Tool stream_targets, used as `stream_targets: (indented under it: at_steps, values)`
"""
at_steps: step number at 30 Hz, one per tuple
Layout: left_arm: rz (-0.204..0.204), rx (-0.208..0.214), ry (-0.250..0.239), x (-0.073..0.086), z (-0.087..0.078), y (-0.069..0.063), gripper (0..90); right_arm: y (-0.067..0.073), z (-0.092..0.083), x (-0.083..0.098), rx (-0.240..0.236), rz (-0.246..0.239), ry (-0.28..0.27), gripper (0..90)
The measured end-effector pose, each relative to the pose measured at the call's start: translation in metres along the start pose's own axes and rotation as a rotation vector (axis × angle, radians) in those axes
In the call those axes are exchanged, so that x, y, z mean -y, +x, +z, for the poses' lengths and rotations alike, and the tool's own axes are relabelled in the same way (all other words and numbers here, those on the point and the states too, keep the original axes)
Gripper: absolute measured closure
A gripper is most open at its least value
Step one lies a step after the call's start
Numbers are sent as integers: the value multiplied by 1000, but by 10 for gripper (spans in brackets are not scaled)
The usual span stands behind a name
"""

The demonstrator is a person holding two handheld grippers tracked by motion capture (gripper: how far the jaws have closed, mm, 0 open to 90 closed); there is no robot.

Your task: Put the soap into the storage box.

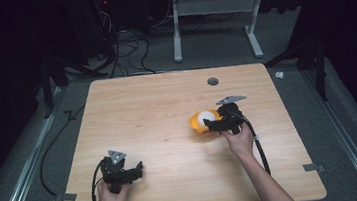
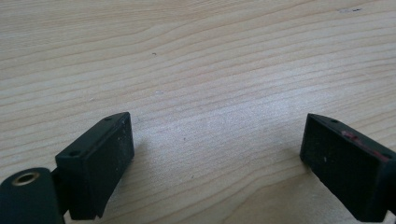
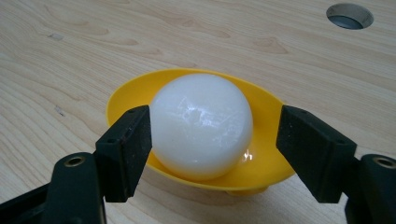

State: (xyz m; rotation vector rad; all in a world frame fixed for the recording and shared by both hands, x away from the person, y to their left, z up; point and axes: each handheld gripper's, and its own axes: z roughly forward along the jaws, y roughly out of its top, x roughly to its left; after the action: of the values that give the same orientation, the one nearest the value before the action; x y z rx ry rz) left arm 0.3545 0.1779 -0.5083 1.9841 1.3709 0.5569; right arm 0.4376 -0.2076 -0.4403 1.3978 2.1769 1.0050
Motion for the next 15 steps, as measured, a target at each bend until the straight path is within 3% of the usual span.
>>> stream_targets:
  at_steps: [15]
  values:
    - [0,0,0,0,0,0,100,-7,-13,11,4,11,-16,278]
